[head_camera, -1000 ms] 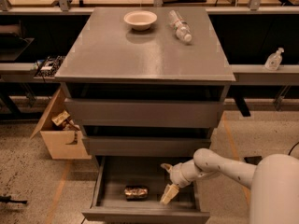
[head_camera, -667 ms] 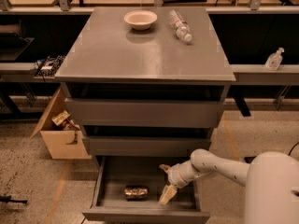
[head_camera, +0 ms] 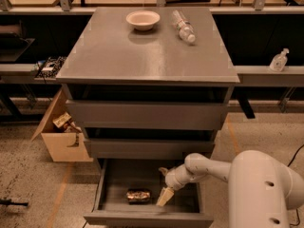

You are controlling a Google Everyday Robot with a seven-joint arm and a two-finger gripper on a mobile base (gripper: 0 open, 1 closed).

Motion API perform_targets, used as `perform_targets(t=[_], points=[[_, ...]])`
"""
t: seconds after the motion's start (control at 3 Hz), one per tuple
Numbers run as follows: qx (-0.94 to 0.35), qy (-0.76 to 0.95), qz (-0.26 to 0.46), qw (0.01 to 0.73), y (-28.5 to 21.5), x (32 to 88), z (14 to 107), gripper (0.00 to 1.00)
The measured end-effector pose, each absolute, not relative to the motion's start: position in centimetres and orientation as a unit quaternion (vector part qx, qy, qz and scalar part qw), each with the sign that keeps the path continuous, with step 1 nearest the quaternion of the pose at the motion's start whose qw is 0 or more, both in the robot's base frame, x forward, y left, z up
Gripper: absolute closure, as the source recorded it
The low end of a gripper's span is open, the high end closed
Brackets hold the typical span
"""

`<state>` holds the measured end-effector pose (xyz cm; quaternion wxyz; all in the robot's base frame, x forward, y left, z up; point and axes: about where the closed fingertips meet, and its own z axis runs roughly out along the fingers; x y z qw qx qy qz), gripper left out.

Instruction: Pick orange can from bottom drawer and place on counter

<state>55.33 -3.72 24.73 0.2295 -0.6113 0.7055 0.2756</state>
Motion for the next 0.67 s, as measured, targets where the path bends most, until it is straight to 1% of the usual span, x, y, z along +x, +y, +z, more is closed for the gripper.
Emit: perform_targets(t=[0.33,0.67], points=[[-0.609,0.709,0.271,0.231,-3.1,56.4,22.7,0.0],[-0.611,0.709,0.268,0.229,-1.3,56.9,20.4,0.0]])
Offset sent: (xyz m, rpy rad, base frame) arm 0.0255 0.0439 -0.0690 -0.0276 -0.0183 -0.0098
